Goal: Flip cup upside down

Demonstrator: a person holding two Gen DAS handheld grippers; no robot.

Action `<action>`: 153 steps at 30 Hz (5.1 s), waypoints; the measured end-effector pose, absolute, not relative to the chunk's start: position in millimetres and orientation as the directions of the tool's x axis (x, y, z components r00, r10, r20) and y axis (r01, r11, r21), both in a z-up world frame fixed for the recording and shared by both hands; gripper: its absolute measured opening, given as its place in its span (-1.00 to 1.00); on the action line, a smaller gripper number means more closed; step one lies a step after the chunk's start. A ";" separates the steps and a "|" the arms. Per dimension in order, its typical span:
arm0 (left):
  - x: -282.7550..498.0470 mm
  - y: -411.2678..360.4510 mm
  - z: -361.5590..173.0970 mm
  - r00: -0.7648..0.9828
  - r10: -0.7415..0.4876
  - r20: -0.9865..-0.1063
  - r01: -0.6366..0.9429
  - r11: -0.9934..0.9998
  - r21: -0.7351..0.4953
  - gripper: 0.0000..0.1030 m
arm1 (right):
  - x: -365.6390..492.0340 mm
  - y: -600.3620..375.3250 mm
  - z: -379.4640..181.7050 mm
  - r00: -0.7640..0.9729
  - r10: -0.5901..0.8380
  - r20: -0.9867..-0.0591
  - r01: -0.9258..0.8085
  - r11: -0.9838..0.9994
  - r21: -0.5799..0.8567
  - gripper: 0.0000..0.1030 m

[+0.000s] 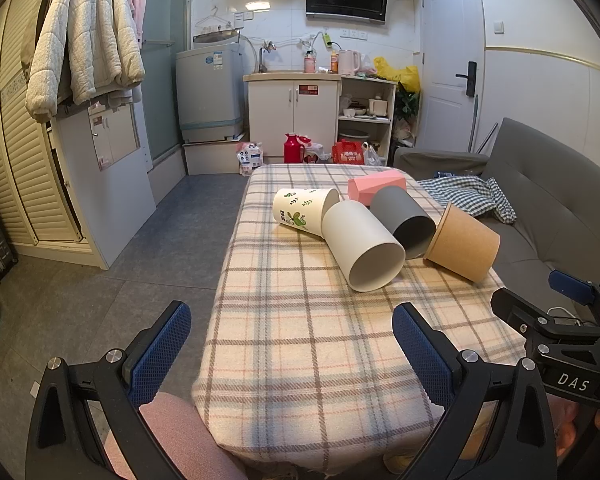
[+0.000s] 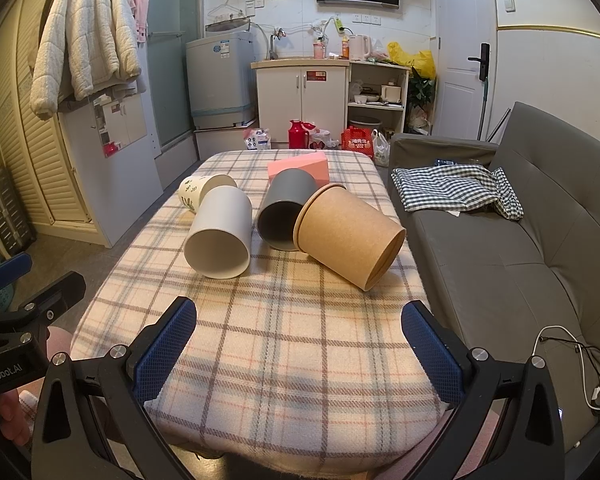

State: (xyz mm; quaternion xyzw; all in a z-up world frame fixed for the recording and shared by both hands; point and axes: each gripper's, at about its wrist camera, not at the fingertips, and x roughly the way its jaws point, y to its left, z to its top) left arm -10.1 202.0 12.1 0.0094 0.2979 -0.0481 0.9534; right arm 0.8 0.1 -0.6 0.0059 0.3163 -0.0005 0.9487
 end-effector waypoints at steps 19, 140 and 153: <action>-10.7 202.1 12.4 0.818 -0.086 -0.569 0.097 0.995 -0.010 1.00 | 1.0 -0.9 -4.9 0.799 0.003 -0.601 0.004 1.000 0.011 1.00; 36.7 250.4 1.4 0.603 0.007 -0.797 0.004 1.000 0.011 1.00 | 105.2 69.5 -60.6 0.291 0.092 -0.952 -0.124 0.991 0.058 0.19; 46.4 207.8 8.6 0.567 0.036 -0.823 0.044 0.996 0.075 1.00 | 69.2 -1.2 -6.4 0.518 0.181 -0.836 -0.137 0.982 0.127 0.72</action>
